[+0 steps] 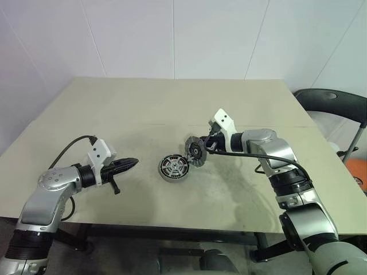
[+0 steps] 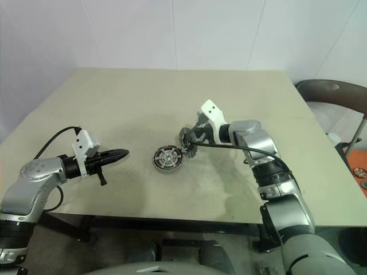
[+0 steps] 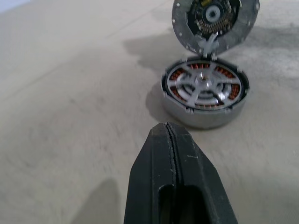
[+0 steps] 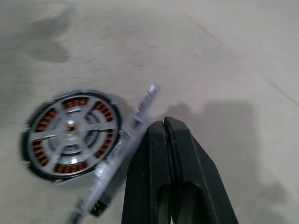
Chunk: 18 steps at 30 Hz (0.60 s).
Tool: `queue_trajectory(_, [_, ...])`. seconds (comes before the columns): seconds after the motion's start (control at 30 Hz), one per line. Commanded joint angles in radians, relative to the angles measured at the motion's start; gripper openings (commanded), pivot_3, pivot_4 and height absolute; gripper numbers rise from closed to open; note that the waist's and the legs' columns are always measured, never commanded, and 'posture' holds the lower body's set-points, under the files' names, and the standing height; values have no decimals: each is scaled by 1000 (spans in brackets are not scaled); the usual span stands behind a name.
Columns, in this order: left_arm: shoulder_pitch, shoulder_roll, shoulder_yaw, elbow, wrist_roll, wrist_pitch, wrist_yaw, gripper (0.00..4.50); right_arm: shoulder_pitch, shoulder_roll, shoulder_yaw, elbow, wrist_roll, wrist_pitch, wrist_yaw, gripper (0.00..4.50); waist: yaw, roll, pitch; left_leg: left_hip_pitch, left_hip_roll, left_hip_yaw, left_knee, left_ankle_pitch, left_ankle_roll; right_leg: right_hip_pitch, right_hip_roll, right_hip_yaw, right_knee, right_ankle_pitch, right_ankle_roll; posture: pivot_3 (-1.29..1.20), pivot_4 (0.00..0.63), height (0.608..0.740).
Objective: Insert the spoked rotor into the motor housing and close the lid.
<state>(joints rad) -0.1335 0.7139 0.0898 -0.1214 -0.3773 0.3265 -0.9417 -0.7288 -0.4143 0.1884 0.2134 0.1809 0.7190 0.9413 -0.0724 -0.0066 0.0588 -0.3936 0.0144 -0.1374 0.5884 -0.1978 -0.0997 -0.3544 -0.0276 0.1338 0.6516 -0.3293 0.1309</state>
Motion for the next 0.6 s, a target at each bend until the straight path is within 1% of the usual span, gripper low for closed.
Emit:
queue_trajectory(0.03, [-21,-4,-9,8,17,-23,0,0,3,9,-2,-81,49,38,20,41,0,0,0,0,0,0,0,0,0,0,0,0,0,0,1,0,0,740])
queue_trajectory(0.17, [-30,-10,-18,38,34,-46,-2,0,24,39,10,-123,73,77,3,41,0,0,0,0,0,0,-1,0,0,0,0,0,0,1,1,0,0,740])
queue_trajectory(0.4, [-40,-19,-26,88,55,-92,-9,0,49,145,29,-110,62,101,-91,41,1,0,0,0,0,0,-1,0,0,-1,0,0,0,0,1,0,0,740])
queue_trajectory(0.6, [-49,-24,-29,133,74,-134,-15,0,55,180,50,-83,46,96,-132,41,1,0,0,0,0,0,-1,0,0,-2,0,0,0,1,1,0,0,740])
